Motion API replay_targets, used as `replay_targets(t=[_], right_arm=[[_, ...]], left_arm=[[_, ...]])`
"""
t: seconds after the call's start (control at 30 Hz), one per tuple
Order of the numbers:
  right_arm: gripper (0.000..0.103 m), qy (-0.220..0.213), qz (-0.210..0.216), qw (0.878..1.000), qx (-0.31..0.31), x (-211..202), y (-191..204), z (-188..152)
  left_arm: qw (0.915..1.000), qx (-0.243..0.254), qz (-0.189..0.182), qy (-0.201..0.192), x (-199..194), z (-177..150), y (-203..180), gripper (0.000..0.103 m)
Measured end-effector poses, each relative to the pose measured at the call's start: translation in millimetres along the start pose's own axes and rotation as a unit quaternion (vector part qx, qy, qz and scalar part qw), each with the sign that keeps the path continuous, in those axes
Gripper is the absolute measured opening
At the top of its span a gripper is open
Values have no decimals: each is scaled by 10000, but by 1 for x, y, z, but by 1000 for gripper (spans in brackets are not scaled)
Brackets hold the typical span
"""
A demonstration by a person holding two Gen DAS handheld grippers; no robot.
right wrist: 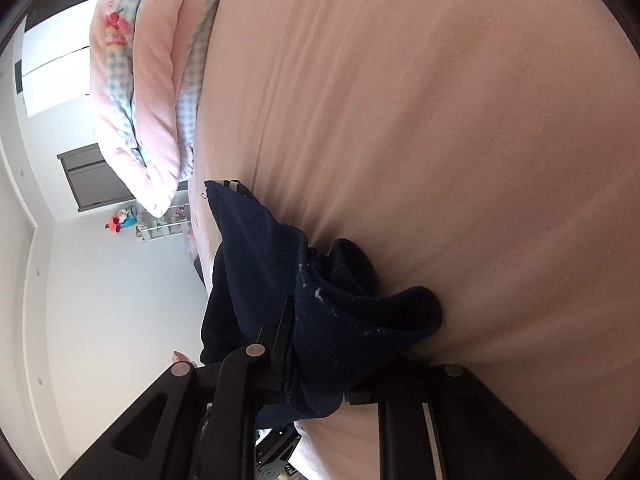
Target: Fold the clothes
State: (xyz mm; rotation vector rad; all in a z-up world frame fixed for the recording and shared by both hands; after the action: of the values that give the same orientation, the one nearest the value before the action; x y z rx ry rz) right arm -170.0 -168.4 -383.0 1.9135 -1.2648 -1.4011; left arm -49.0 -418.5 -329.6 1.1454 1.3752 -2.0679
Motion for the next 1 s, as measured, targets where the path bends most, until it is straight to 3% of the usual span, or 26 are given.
replay_targets(t=[0.1,0.17,0.23,0.33,0.4,0.47,0.57,0.7,0.8,0.9,0.93,1.0], right_arm=[[50,128,254,9995,-143,0,12,-5],[79,230,368,9984,-369,3,26,-11],[82,254,193,9978,-590,11,37,-16],[80,207,-198,9961,-839,25,44,-17],[65,66,-385,9953,-888,27,41,-15],[15,-84,-600,9943,-878,29,34,-10],[9,82,-206,9976,-661,25,18,-2],[9,-65,-592,9932,-995,28,29,-7],[9,-319,-1032,9815,-1583,30,42,-17],[9,-657,-1563,9590,-2272,32,56,-30],[10,-785,-1782,9470,-2556,33,61,-36],[12,-1089,-2293,9100,-3279,38,73,-53]], left_arm=[[9978,429,504,91,2,1,-12,26],[9948,613,807,121,4,1,-20,26],[9928,695,970,108,5,0,-23,26],[9919,798,986,82,5,-1,-22,26],[9929,793,879,83,4,-1,-19,26],[9937,785,788,97,3,0,-16,26],[9938,821,732,145,3,0,-13,27],[9886,1120,980,231,4,0,-18,27],[9808,1469,1235,347,6,0,-25,27],[9664,1946,1588,539,9,-1,-35,27],[9595,2135,1731,615,10,-2,-39,27],[9445,2471,2044,712,11,-3,-47,27]])
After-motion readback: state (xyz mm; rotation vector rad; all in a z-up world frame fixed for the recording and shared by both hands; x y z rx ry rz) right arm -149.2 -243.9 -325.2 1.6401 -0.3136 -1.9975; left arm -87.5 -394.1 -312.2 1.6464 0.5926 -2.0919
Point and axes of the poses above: each gripper's, at about its wrist camera, not at the fingertips, and x roughly the way its jaws point, y to its left, z to its top, the point moved 4 cm from there along x, roughly the way its jaws point, and after that the axes turned 15 degrees about x, right-handed, at the moved point
